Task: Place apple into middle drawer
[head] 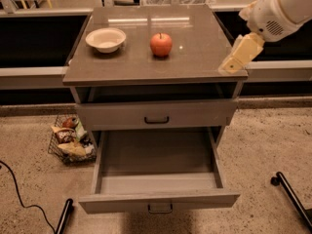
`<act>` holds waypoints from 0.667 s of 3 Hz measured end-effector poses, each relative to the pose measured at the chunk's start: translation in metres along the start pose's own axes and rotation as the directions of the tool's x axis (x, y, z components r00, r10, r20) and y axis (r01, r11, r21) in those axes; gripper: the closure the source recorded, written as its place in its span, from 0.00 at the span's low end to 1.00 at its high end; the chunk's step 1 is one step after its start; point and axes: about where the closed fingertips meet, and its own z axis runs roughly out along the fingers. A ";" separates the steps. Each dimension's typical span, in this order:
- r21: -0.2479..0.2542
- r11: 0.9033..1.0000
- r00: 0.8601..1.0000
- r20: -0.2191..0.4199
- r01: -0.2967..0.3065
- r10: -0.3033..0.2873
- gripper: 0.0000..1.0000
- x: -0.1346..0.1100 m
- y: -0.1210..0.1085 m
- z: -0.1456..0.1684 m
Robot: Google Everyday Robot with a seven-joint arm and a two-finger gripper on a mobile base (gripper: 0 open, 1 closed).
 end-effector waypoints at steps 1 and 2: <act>-0.011 1.000 0.980 0.195 -0.029 0.030 0.00 -0.032 -0.043 0.078; -0.001 0.999 0.949 0.312 -0.051 0.049 0.00 -0.067 -0.067 0.114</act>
Offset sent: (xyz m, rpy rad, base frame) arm 0.1794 0.1041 -0.0240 0.4243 -0.1903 0.0742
